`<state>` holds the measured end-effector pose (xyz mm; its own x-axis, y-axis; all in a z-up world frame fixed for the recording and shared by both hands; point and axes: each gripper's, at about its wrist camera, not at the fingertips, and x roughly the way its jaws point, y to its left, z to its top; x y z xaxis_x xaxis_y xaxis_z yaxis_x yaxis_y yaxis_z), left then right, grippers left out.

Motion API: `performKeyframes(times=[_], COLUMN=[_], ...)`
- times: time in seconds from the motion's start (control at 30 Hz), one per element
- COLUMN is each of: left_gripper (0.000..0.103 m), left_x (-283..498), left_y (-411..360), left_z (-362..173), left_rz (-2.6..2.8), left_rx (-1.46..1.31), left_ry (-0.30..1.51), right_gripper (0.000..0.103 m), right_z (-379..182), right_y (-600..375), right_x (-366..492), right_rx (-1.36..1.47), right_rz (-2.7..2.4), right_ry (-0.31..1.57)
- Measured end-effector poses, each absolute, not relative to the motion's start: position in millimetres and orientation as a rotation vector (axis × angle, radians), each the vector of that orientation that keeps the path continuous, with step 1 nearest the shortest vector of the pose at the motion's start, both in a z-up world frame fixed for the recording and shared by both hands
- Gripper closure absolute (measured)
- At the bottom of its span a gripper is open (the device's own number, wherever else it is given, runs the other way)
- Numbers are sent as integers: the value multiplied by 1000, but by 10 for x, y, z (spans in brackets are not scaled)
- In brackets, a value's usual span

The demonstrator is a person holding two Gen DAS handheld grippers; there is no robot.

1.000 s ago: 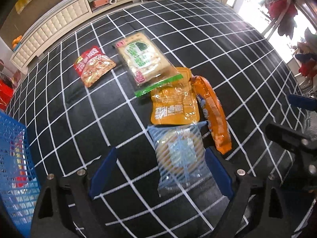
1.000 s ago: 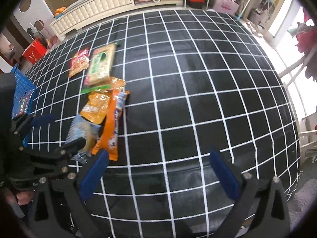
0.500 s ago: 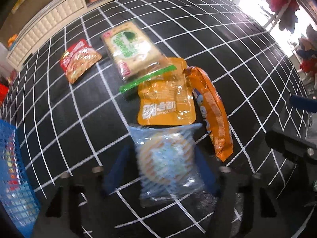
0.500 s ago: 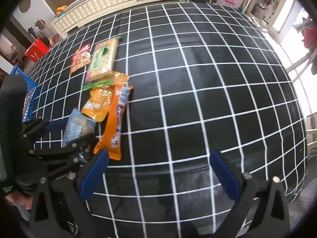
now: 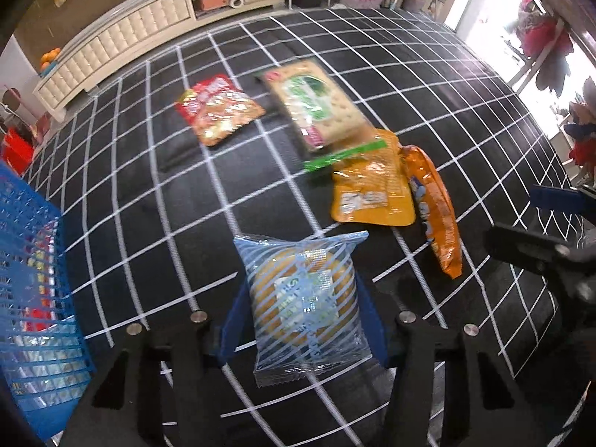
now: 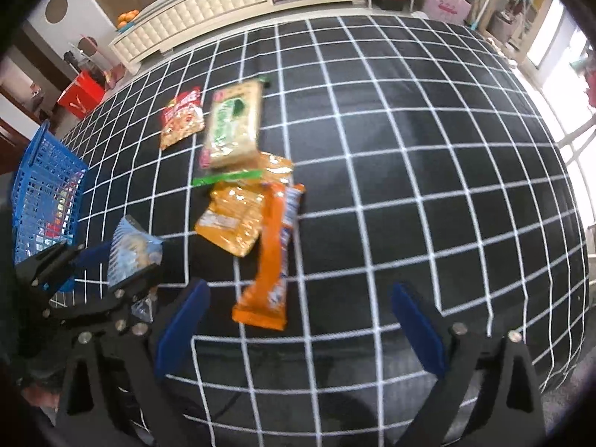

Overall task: Organize snacks
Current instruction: 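Grasp the orange stick pack with the right tool while the left tool holds the striped bag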

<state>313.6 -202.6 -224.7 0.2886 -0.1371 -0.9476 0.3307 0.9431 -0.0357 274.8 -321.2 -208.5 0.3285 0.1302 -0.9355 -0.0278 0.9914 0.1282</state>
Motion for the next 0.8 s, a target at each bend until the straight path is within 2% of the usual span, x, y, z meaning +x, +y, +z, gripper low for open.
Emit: performKeyframes(times=[0.23, 0.3, 0.37, 0.47, 0.5, 0.53, 0.6, 0.8], left_gripper=[51, 51, 51, 51, 51, 51, 51, 51], left_x=[3140, 3192, 3213, 3245, 3247, 3254, 3249, 3117], left_y=[-1776, -1756, -1727, -1726, -1706, -1696, -1682, -1657], left_z=[-2182, -2212, -2212, -2220, -2218, -2217, -2204, -2050], left_rz=[-271, -264, -260, -249, -243, -240, -237, -239], left_rx=[137, 137, 139, 138, 130, 129, 126, 124], left_ry=[1217, 1220, 1221, 1216, 1209, 1206, 1199, 1171], right_gripper=[33, 45, 51, 65, 76, 80, 84, 85], right_z=[-2323, -2370, -2394, -2471, -2465, -2470, -2457, -2156], right_y=[-3003, -2972, -2944, -2944, -2947, -2951, -2971, -2972], right_x=[2947, 2955, 2951, 2951, 2935, 2928, 2896, 2635], right_rx=[56, 41, 11, 19, 21, 23, 28, 48], right_rz=[92, 90, 72, 77, 81, 88, 86, 96], right_ry=[1276, 1268, 1253, 1269, 1254, 1259, 1257, 1183])
